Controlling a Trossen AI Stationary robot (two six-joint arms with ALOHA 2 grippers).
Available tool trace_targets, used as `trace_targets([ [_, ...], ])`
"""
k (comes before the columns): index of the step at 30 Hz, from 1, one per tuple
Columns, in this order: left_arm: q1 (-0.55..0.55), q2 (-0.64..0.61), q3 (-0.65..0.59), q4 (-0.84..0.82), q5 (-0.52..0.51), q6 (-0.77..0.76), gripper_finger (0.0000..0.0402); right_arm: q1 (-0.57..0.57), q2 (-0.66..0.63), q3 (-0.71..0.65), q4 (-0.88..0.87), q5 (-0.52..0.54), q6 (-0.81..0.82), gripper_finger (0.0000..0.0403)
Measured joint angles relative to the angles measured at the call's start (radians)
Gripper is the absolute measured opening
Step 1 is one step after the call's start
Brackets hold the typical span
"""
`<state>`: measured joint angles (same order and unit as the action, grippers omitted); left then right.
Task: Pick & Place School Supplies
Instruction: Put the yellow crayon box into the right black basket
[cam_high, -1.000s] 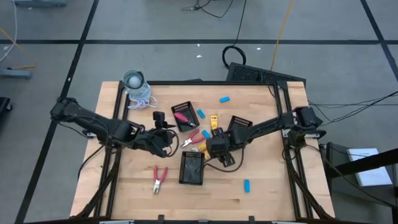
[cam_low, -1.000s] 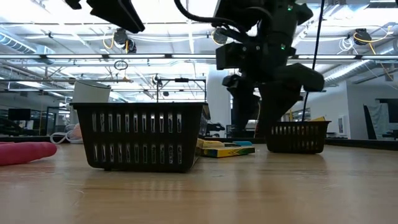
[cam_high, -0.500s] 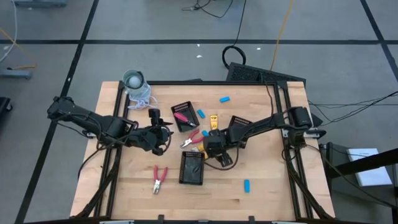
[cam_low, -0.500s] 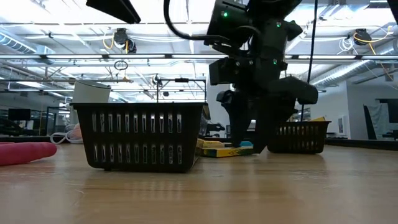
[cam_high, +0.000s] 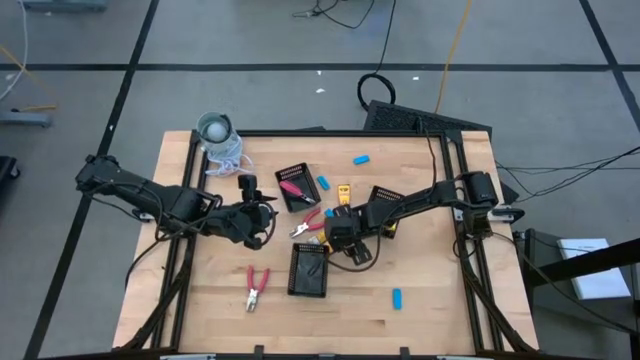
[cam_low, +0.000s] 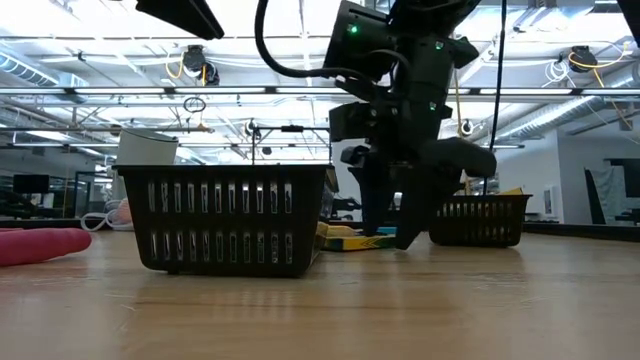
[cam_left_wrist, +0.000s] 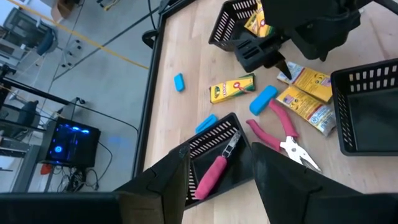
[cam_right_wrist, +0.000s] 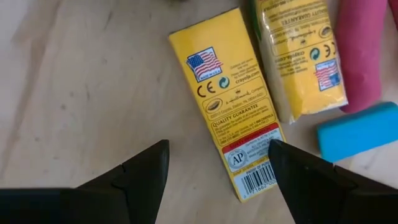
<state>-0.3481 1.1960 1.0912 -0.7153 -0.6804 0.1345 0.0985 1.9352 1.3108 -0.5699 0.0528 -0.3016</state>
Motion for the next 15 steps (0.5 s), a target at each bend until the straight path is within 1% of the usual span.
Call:
trace_targets([
  [2, 0.000, 0.000, 0.000, -0.001, 0.000, -0.001, 0.0177, -0.001, 0.000, 0.001, -0.001, 0.004, -0.006, 0.0270],
  [6, 0.000, 0.000, 0.000, -0.007, 0.000, -0.002, 0.0177, -0.002, 0.000, 0.001, -0.014, 0.048, -0.009, 0.0270],
  [12, 0.000, 0.000, 0.000, -0.009, 0.002, 0.002, 0.0177, -0.002, 0.000, 0.003, -0.023, 0.055, -0.014, 0.0270],
  [15, 0.000, 0.000, 0.000, -0.015, 0.002, -0.001, 0.0177, -0.001, 0.001, 0.032, -0.066, 0.086, -0.025, 0.0270],
])
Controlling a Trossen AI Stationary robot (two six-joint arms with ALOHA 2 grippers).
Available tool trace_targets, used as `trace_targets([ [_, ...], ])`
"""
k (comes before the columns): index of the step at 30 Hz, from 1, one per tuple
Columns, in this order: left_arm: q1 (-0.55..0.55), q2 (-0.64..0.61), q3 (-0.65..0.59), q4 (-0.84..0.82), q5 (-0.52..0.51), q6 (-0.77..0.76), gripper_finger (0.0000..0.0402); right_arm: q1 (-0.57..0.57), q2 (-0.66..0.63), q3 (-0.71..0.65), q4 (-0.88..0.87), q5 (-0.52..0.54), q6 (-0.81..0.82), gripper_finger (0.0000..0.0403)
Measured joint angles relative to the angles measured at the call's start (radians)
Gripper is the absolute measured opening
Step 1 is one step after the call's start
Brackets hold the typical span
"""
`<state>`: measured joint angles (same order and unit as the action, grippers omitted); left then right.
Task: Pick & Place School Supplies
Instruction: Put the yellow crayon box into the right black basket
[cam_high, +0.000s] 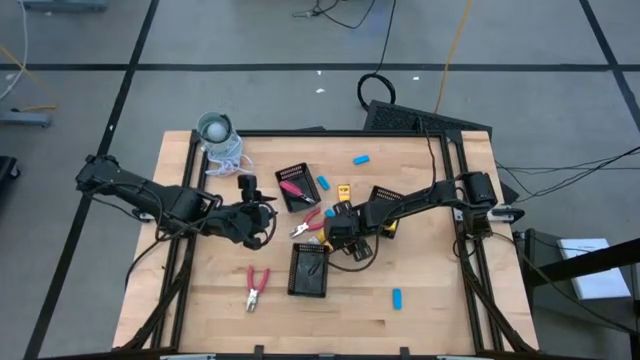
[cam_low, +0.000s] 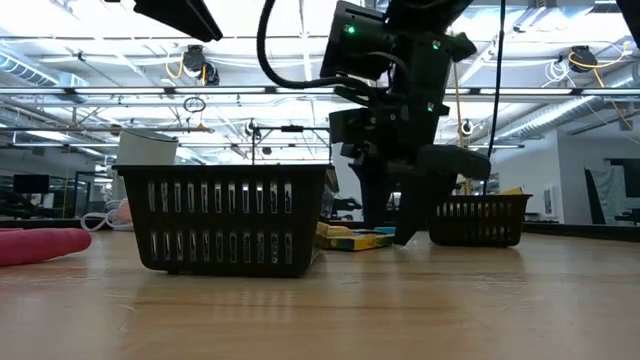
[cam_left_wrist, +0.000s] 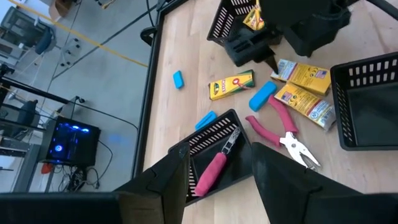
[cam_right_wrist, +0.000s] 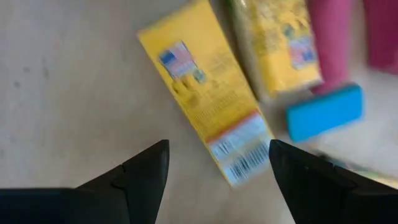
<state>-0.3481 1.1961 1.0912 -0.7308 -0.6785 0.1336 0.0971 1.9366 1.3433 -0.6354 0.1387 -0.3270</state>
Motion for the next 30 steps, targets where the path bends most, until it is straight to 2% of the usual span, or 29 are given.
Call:
trace_targets([
  [6, 0.000, 0.000, 0.000, -0.001, 0.000, -0.008, 0.0177, -0.001, -0.001, 0.053, -0.019, 0.013, -0.030, 0.0270],
  [23, 0.000, 0.000, 0.000, -0.008, 0.015, -0.008, 0.0177, -0.033, -0.001, 0.053, -0.025, -0.063, -0.037, 0.0270],
  [30, 0.000, 0.000, 0.000, -0.007, 0.015, -0.007, 0.0177, -0.037, 0.057, 0.054, -0.022, -0.106, -0.044, 0.0270],
])
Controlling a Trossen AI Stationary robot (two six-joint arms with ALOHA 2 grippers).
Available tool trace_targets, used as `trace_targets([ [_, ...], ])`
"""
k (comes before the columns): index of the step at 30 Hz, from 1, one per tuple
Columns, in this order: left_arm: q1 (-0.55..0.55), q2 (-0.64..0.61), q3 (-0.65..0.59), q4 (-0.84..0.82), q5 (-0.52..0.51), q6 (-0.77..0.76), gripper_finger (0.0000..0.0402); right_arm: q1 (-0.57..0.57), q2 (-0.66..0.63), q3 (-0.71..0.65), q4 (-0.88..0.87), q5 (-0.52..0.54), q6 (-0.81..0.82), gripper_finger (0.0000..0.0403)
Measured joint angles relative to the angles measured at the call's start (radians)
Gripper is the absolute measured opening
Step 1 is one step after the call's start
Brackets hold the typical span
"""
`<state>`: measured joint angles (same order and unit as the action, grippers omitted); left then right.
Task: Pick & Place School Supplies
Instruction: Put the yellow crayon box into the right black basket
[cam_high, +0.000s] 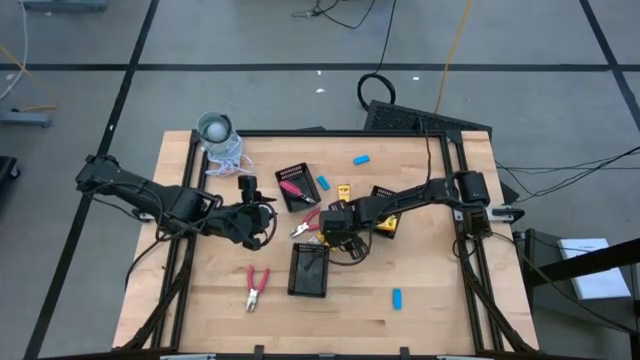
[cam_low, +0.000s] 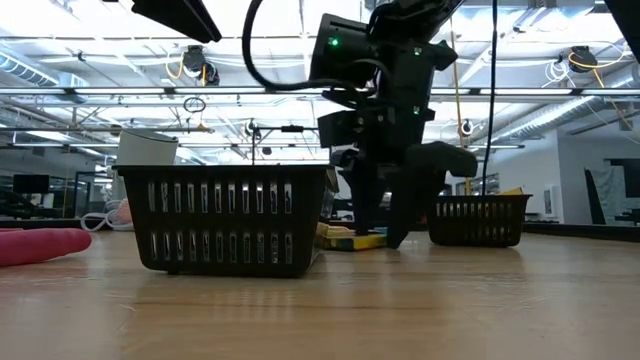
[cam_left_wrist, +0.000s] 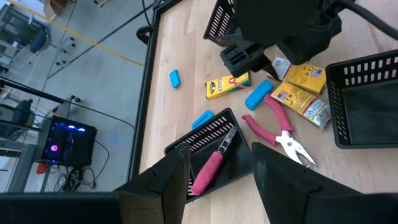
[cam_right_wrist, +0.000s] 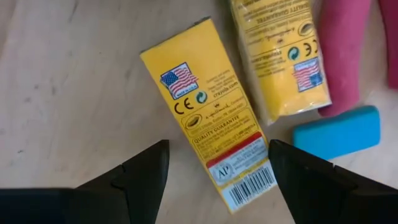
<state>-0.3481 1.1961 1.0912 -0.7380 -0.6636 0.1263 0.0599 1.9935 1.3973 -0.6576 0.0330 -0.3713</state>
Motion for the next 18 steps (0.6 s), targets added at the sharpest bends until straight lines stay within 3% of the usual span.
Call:
trace_targets([
  [10, 0.000, 0.000, 0.000, 0.000, 0.000, 0.000, 0.0177, 0.001, 0.013, 0.001, 0.018, 0.000, 0.006, 0.0260],
  [18, 0.000, 0.000, 0.000, 0.000, 0.000, -0.003, 0.0177, 0.032, 0.015, -0.001, 0.028, 0.064, 0.022, 0.0174],
])
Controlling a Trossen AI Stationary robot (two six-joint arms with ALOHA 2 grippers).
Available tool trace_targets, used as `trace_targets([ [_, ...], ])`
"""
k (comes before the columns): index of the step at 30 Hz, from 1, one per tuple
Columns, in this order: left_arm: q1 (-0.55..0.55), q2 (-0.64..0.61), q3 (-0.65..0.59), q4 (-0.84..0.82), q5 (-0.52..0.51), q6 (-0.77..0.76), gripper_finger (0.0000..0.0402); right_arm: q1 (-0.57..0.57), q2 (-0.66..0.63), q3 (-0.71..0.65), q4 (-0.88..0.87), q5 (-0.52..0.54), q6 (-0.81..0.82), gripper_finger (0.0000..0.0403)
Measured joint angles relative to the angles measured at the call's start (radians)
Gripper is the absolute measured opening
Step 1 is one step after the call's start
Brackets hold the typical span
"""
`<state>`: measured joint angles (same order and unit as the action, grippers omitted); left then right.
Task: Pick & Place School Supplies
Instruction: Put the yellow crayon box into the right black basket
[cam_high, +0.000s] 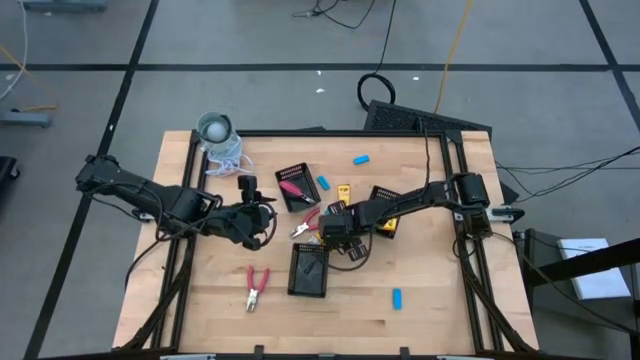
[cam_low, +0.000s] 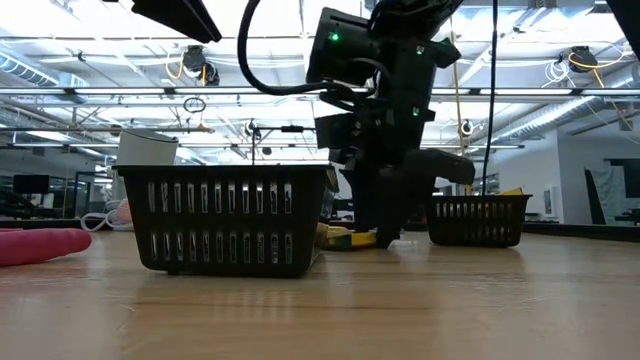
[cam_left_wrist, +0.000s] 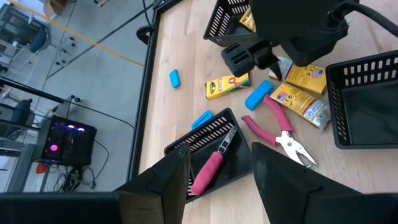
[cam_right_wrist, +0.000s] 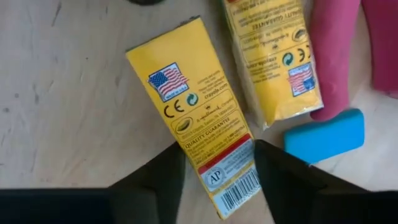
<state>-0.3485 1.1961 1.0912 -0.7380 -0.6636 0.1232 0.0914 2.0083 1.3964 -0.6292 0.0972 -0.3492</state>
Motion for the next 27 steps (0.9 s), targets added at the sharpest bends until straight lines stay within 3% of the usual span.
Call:
trace_targets([
  [13, 0.000, 0.000, 0.000, 0.000, 0.000, -0.004, 0.0177, 0.068, 0.002, 0.000, -0.004, 0.120, 0.111, 0.0031],
  [27, 0.000, 0.000, 0.000, -0.009, 0.000, -0.002, 0.0177, 0.114, -0.034, -0.005, -0.100, 0.202, 0.234, 0.0023],
])
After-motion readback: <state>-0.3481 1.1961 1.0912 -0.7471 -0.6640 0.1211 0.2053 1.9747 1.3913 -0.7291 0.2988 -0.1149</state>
